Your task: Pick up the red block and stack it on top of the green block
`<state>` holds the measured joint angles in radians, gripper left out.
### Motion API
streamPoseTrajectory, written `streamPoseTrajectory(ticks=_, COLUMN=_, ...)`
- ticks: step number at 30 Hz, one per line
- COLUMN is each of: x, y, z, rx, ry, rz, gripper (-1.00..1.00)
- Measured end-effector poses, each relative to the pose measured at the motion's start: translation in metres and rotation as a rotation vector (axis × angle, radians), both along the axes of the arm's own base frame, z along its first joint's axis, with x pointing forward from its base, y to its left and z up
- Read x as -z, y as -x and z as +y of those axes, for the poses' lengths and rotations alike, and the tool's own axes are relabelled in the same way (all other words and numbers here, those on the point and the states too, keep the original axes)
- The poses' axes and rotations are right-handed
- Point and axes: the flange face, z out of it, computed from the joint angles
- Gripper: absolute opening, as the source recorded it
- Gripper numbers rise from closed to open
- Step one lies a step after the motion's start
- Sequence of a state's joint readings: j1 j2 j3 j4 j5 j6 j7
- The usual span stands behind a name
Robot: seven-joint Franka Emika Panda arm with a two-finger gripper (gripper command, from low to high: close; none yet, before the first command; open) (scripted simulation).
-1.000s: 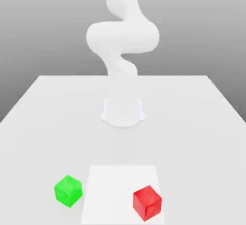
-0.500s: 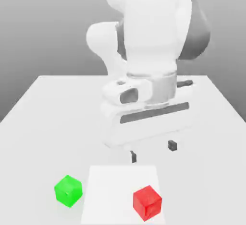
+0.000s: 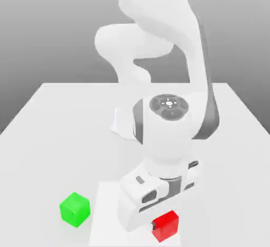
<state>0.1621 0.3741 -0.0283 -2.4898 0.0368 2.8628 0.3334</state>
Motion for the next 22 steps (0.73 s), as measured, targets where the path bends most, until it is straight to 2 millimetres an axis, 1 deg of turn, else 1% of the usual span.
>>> streamPoseTrajectory(ticks=2, x=-0.013, y=-0.001, z=0.000, rx=-0.001, ry=0.000, rz=0.000, gripper=-1.00)
streamPoseTrajectory(ticks=5, x=-0.047, y=-0.001, z=0.000, rx=-0.001, ry=0.000, rz=0.000, gripper=-1.00)
streamPoseTrajectory(ticks=6, x=-0.059, y=0.000, z=-0.003, rx=0.003, ry=0.001, rz=0.000, gripper=-1.00)
streamPoseTrajectory(ticks=7, x=-0.068, y=0.001, z=-0.023, rx=0.030, ry=0.003, rz=-0.001, gripper=-1.00)
streamPoseTrajectory(ticks=10, x=-0.085, y=0.012, z=-0.100, rx=0.139, ry=0.008, rz=-0.002, gripper=-1.00)
streamPoseTrajectory(ticks=11, x=-0.090, y=0.021, z=-0.134, rx=0.197, ry=0.008, rz=-0.001, gripper=-1.00)
streamPoseTrajectory(ticks=12, x=-0.095, y=0.035, z=-0.175, rx=0.267, ry=0.006, rz=-0.001, gripper=-1.00)
streamPoseTrajectory(ticks=13, x=-0.096, y=0.046, z=-0.199, rx=0.306, ry=0.002, rz=-0.001, gripper=-1.00)
streamPoseTrajectory(ticks=15, x=-0.082, y=0.049, z=-0.203, rx=0.300, ry=-0.001, rz=-0.001, gripper=-1.00)
streamPoseTrajectory(ticks=18, x=-0.049, y=0.050, z=-0.203, rx=0.297, ry=-0.001, rz=-0.001, gripper=-1.00)
streamPoseTrajectory(ticks=19, x=-0.041, y=0.051, z=-0.203, rx=0.297, ry=-0.001, rz=0.000, gripper=1.00)
streamPoseTrajectory(ticks=22, x=-0.041, y=0.051, z=-0.203, rx=0.297, ry=-0.001, rz=0.000, gripper=1.00)
